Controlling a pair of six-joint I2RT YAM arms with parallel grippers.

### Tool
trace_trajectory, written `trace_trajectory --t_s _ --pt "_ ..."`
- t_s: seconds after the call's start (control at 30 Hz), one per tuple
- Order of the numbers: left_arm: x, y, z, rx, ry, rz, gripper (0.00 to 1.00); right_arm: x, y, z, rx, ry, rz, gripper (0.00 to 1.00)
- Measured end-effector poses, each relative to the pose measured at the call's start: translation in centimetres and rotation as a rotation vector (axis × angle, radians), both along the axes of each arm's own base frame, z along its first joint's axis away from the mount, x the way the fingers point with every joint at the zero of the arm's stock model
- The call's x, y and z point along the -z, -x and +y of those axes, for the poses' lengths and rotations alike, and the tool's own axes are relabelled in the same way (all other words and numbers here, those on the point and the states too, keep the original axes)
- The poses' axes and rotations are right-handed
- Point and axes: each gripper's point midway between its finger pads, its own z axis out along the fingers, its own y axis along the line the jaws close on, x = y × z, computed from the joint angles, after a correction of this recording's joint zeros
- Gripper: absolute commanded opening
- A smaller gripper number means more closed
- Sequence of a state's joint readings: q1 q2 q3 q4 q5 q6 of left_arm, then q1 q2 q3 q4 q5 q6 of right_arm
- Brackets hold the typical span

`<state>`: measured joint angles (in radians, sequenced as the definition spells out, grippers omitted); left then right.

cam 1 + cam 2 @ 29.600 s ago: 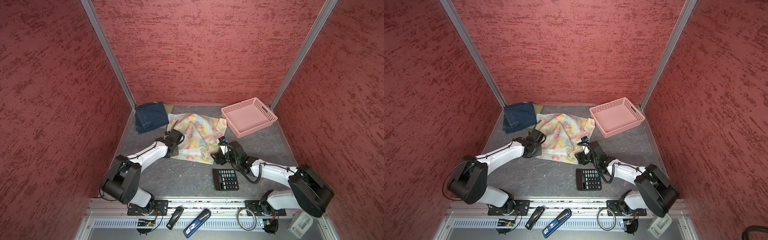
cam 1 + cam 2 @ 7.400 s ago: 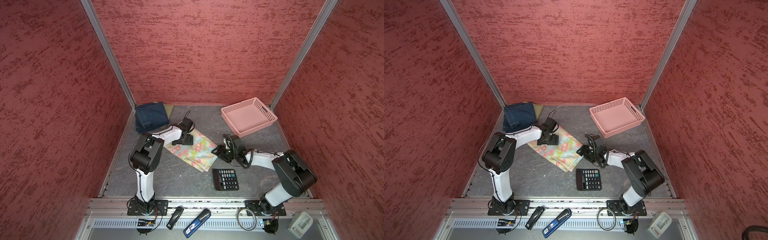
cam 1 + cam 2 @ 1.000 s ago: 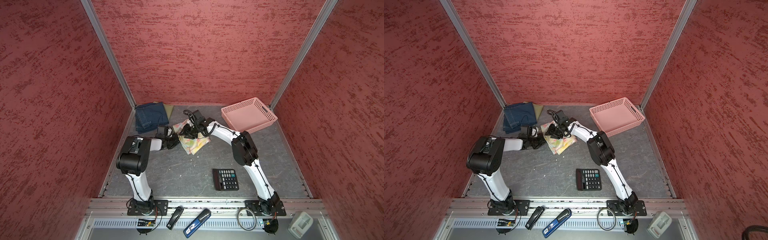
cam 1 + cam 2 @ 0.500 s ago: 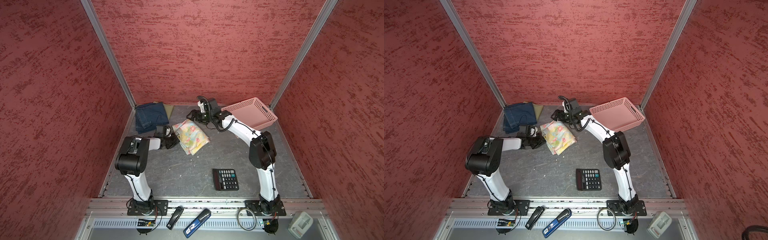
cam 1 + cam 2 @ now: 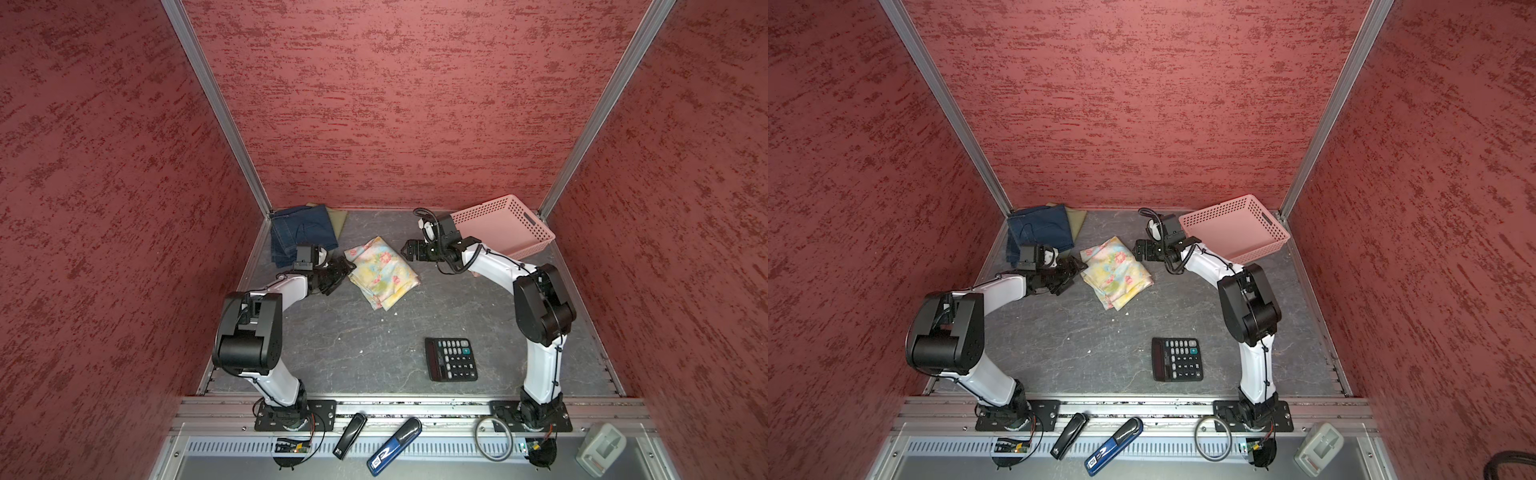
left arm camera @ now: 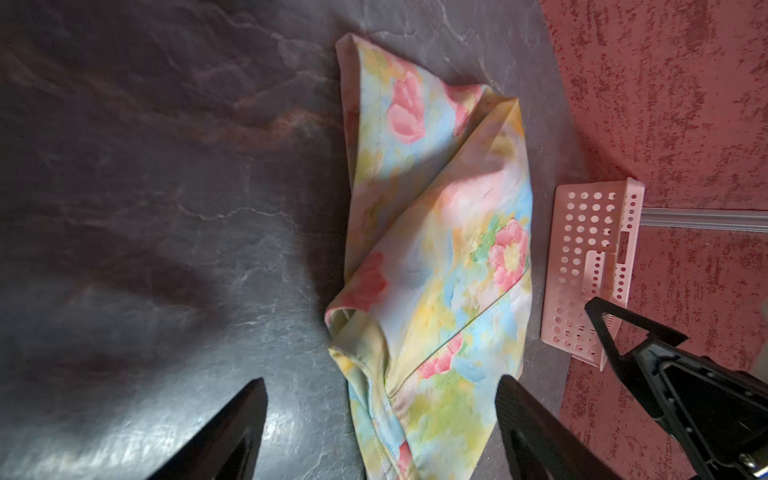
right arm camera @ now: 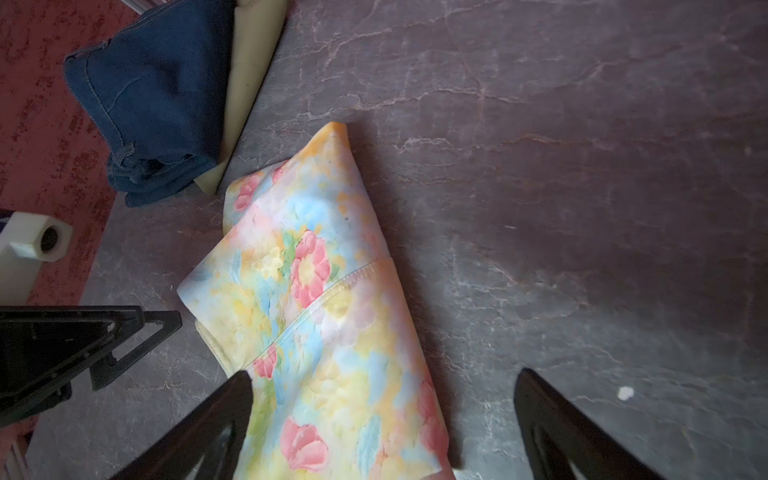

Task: Fold and stack skirts
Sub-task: Smooth out the skirt at the top-center of the table.

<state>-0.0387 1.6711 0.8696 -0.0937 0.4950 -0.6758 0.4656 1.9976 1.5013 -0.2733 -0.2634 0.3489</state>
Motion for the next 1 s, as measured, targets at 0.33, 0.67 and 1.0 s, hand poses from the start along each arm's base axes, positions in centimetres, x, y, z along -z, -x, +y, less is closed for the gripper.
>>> trace_trajectory --t_s 0.33,0.67,1.0 --pt "2.4 -0.5 -2.1 0.065 -0.001 0.016 0.66 2.1 -0.5 0.9 -0.074 -0.003 0.011 0.98" --pt "3.6 -2.2 -1.9 0.062 -0.030 -0.004 0.15 1.9 -0.5 1.3 -0.093 -0.036 -0.009 0.97" --pt "-1.7 -5.9 -3.5 0.087 -0.045 -0.126 0.00 3.0 1.0 0.4 -0.093 -0.022 0.012 0.98"
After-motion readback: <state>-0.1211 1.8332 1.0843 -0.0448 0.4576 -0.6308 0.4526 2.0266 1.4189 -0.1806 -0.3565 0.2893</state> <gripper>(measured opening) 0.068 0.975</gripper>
